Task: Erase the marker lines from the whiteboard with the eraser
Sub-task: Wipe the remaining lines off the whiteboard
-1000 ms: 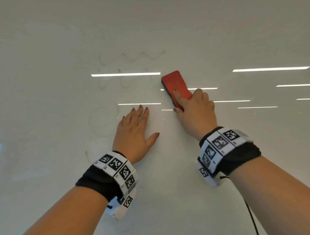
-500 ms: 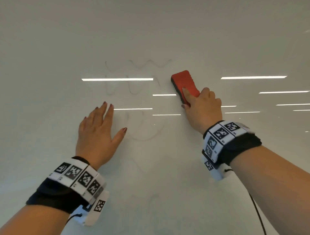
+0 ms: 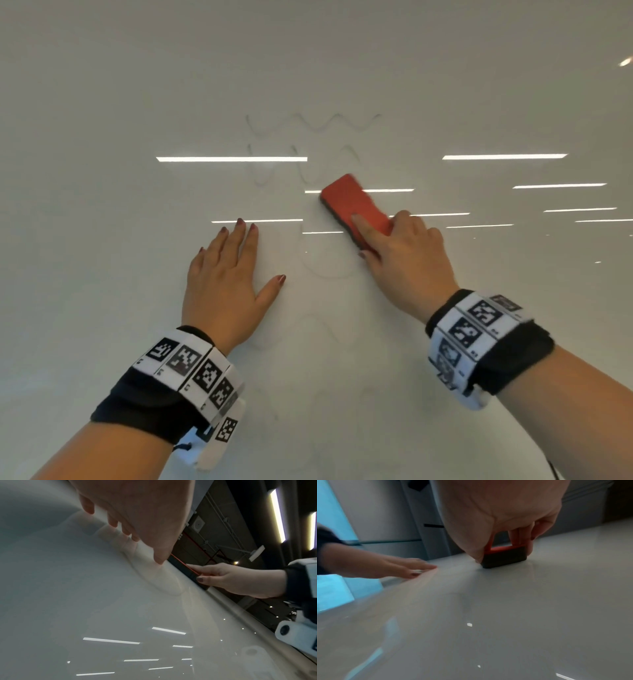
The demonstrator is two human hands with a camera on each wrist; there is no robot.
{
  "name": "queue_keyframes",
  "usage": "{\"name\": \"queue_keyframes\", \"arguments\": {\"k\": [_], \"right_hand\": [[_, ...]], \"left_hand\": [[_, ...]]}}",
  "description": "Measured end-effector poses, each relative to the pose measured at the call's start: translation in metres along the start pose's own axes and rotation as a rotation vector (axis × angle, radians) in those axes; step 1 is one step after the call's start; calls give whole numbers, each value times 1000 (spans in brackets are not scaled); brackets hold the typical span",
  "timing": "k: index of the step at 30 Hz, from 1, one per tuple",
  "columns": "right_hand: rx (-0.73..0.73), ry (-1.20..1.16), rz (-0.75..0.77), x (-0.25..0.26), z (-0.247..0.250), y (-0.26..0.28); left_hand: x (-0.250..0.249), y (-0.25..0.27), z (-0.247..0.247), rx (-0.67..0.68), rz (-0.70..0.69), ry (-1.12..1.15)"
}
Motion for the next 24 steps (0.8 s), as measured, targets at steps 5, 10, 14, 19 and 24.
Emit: {"name": "queue_keyframes", "arguments": {"k": [5,10,14,19,24], "right_hand": [[-30,69,-298,-80,18,-26],[0,-26,-357,-61,21,-73],[-22,-63,-96,34,7,-79],[6,-26,156,91,-12,-46],[-38,-32,-9,23,5,-70]], "left_hand": [[-3,0,2,21,-2,19],[-1,0,-1,18,-4,3],[1,-1,-2,15,0,-3],[0,-1,-1,22,1,1],[2,-1,-1,29,-4,-3]]}}
Point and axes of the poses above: each hand's wrist, its own y-axis away from the middle knuckle, its own z-axis out of the back of the hand, x = y × z, the point moved 8 cm from there along -y, towards the middle knuckle, and after that the axes turned 9 degrees about -y, right-handed, at the moved point
